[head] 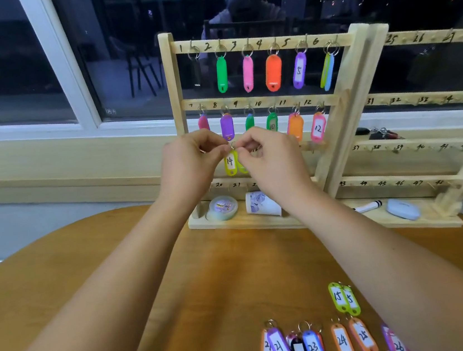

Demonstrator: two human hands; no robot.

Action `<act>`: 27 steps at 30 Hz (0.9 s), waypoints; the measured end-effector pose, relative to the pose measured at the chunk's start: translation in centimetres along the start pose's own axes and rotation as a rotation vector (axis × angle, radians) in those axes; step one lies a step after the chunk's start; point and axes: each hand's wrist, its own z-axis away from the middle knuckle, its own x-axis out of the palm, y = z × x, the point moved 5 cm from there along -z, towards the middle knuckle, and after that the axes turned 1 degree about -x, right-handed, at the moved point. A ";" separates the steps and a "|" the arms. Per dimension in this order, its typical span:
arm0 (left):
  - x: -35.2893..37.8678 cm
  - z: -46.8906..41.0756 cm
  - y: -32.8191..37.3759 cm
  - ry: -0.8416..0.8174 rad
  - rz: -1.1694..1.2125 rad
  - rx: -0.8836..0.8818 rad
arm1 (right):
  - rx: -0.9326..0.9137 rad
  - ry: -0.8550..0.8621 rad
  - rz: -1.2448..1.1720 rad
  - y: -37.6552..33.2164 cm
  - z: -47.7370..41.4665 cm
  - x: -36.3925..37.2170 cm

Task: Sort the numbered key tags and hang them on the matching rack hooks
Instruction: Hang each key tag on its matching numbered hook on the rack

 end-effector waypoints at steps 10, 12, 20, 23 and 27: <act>0.1 -0.8 0.9 -0.087 -0.205 0.013 | -0.017 -0.050 0.154 -1.1 -0.9 0.2; -0.1 -0.7 1.2 -0.061 -0.213 0.031 | -0.020 -0.070 0.178 -1.2 -0.9 0.2; -1.6 2.8 0.5 0.046 -0.002 -0.019 | -0.010 -0.161 0.268 -1.1 -0.4 1.4; -1.1 5.1 -0.1 0.002 0.034 -0.064 | -0.031 -0.161 0.288 -1.1 0.3 1.2; 0.4 7.9 -0.8 -0.072 0.030 -0.106 | -0.047 -0.182 0.281 -1.2 2.0 0.1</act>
